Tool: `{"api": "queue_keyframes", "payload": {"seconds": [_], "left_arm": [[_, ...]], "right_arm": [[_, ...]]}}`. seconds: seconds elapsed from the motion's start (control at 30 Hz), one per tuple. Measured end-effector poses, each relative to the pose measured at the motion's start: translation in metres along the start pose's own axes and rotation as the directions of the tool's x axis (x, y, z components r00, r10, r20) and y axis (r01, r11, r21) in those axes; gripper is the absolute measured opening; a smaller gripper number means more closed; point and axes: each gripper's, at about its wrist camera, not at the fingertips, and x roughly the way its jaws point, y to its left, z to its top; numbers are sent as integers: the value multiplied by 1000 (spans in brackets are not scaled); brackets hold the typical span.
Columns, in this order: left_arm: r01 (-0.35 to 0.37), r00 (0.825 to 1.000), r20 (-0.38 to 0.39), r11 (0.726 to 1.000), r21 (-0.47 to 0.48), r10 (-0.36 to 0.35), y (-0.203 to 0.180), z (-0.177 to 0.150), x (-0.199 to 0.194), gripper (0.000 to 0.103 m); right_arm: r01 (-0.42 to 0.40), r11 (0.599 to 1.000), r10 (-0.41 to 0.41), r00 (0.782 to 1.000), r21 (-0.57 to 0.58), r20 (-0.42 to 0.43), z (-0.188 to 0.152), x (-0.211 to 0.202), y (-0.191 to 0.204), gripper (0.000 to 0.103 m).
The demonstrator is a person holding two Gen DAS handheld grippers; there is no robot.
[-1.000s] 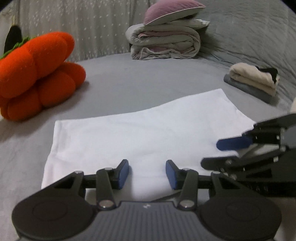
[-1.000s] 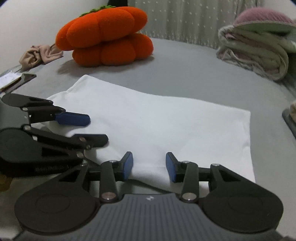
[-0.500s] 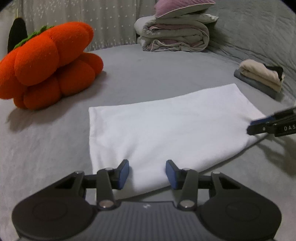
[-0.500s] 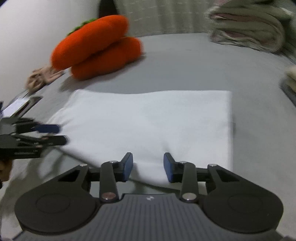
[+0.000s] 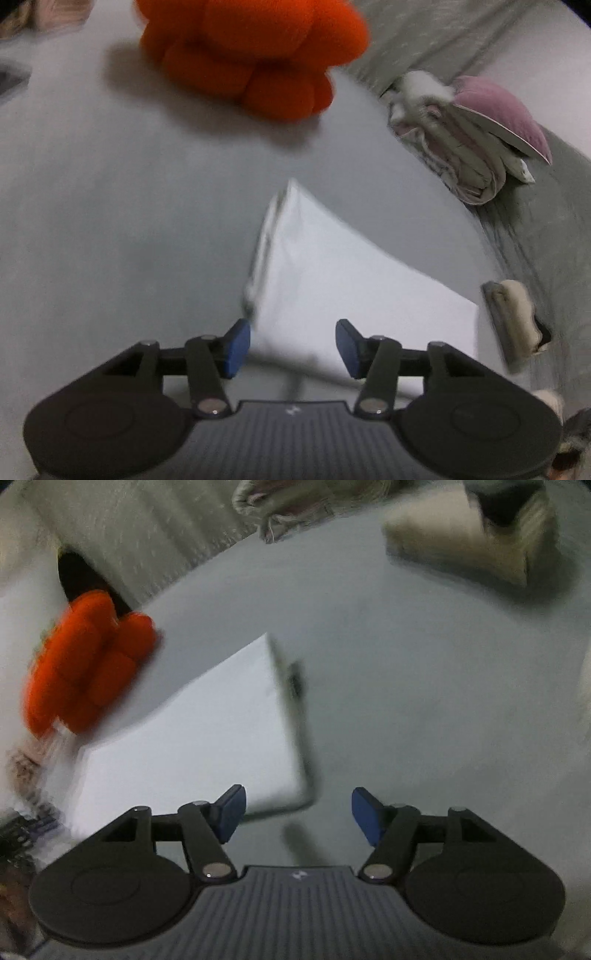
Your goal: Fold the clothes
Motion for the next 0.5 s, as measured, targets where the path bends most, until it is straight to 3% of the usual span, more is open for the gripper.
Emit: {"api": "queue_keyframes", "payload": {"seconds": [0.1,0.2,0.33,0.5], "left_arm": [[14,999,-44,998,-58,-17,0,-14,12,51],[6,1000,-28,997,-81,-9,3,-20,32,56],[34,999,38,992,-120,-30,5,-17,40,61],[56,994,101,987,-153,-40,8,-18,43,52]], "right_arm": [[-64,991,61,998,119,24,-4,8,-4,74],[-108,979,99,993,171,58,-5,16,-5,74],[-109,977,89,989,185,115,-9,20,-6,74],[-95,987,74,985,133,154,-14,27,2,70]]}}
